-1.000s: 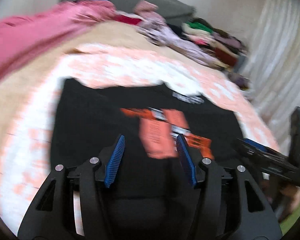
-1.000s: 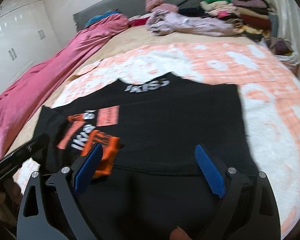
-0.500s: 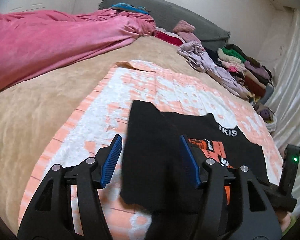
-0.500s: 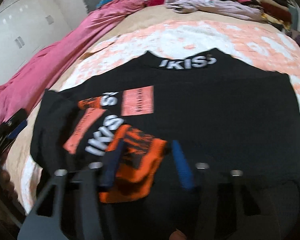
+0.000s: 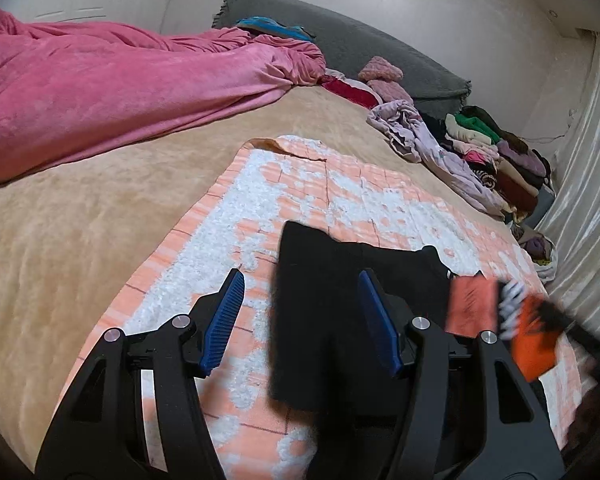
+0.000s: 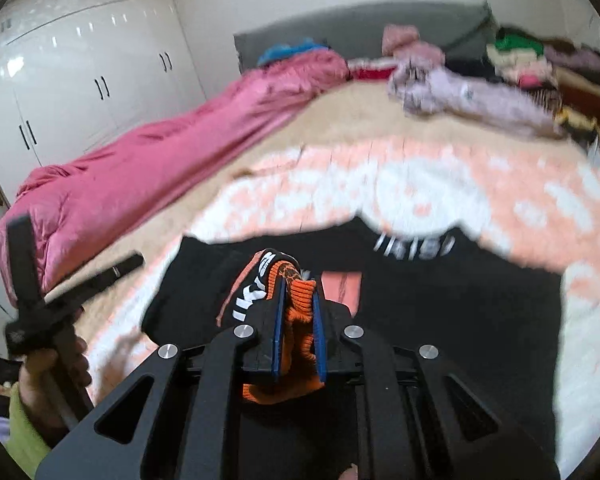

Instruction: Fold small clothes

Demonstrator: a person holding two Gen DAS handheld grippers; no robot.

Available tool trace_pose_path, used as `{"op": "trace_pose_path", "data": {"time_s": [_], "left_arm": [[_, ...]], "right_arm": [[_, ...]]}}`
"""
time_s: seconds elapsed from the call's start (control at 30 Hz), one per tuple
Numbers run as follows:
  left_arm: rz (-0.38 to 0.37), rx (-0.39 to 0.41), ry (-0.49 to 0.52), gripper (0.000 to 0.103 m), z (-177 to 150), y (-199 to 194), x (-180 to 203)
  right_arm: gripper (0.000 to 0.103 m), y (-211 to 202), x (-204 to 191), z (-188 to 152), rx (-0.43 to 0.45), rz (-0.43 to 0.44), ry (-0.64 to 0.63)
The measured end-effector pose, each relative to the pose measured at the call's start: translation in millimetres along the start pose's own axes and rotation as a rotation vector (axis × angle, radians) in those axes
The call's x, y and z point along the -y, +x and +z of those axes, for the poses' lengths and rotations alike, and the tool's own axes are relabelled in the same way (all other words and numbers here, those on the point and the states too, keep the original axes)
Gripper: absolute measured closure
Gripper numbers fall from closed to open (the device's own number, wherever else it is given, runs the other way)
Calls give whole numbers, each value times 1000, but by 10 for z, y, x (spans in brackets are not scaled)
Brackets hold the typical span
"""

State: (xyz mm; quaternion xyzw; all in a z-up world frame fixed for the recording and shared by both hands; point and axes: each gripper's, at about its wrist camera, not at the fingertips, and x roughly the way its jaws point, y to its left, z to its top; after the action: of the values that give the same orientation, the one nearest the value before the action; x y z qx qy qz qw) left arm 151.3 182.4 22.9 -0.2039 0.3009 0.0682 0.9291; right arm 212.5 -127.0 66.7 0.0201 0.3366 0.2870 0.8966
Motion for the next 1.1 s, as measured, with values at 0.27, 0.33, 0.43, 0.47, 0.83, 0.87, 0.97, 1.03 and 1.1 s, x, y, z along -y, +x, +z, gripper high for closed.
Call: {"op": "trace_pose_path", "data": {"time_s": [0.27, 0.33, 0.43, 0.47, 0.83, 0.87, 0.97, 1.03, 1.1], "left_arm": [[-20, -9, 65, 52, -66, 48, 180], [-32, -12, 84, 52, -97, 74, 240], [-58, -28, 111, 52, -158, 156, 354], [-60, -34, 128, 52, -184, 195, 413], [-111, -107, 399, 52, -456, 732, 1075], [-91, -168, 389, 52, -497, 853, 1034], [-122, -234, 329, 52, -501, 987, 906], [-134, -236, 320, 52, -501, 991, 879], [-136, -229, 324, 52, -522, 988, 878]], "right_arm": [[91, -289, 482, 276, 40, -178, -27], [91, -270, 660, 265, 14, -231, -19], [91, -204, 871, 181, -23, -306, -26], [91, -175, 911, 143, -34, -320, -29], [89, 353, 1350, -264, -191, -397, 30], [88, 375, 1374, -282, -198, -399, 35], [87, 494, 1506, -373, -222, -425, 52], [87, 548, 1565, -423, -237, -433, 60], [85, 563, 1608, -452, -234, -437, 86]]}}
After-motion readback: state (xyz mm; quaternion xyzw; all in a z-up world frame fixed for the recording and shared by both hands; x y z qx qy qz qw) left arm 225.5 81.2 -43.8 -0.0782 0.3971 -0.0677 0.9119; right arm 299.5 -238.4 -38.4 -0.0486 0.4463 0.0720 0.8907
